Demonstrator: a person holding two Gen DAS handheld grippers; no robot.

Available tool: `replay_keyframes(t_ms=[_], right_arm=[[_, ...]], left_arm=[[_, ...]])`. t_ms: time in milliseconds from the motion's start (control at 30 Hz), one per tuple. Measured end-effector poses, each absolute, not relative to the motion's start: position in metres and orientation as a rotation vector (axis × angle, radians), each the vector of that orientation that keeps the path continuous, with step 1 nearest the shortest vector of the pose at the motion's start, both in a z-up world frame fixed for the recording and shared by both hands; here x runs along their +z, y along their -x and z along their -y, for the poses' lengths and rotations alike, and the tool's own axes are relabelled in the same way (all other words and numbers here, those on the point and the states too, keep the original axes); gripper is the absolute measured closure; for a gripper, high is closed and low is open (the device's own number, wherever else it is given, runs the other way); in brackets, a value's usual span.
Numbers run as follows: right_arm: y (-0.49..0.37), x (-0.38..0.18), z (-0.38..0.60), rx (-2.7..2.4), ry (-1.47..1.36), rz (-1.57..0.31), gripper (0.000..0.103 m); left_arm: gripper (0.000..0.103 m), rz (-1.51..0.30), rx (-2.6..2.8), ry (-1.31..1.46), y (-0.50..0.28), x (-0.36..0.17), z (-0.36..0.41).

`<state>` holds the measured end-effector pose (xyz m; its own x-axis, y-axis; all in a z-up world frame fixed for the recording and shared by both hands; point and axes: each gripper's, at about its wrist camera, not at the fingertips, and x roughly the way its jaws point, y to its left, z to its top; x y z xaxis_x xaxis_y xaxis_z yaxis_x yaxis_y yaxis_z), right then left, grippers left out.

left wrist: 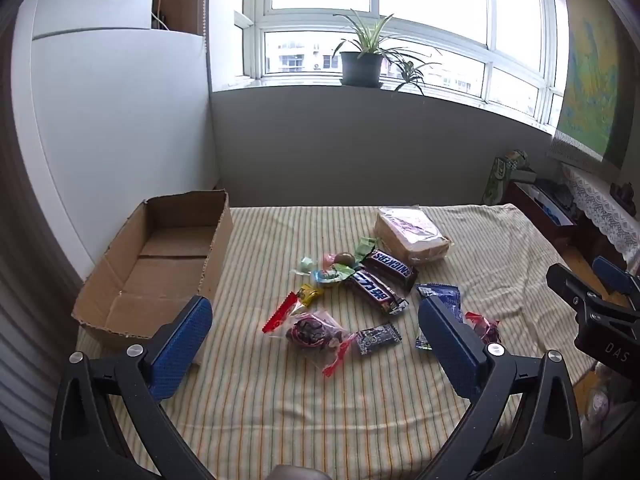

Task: Organize snacks

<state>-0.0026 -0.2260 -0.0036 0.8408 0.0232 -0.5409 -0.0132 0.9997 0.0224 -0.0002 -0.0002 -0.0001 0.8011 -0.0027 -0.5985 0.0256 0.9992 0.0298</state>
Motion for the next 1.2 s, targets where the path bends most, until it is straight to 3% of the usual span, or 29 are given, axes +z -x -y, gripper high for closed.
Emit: replay_keyframes(t_ms=[1200], right_arm=[[0.013,0.007,0.22,0.007,0.003,-0.521,0.0]], left_arm=[[0.0,-0.614,-0.059,0.024,0.016,0.008,-0.006]])
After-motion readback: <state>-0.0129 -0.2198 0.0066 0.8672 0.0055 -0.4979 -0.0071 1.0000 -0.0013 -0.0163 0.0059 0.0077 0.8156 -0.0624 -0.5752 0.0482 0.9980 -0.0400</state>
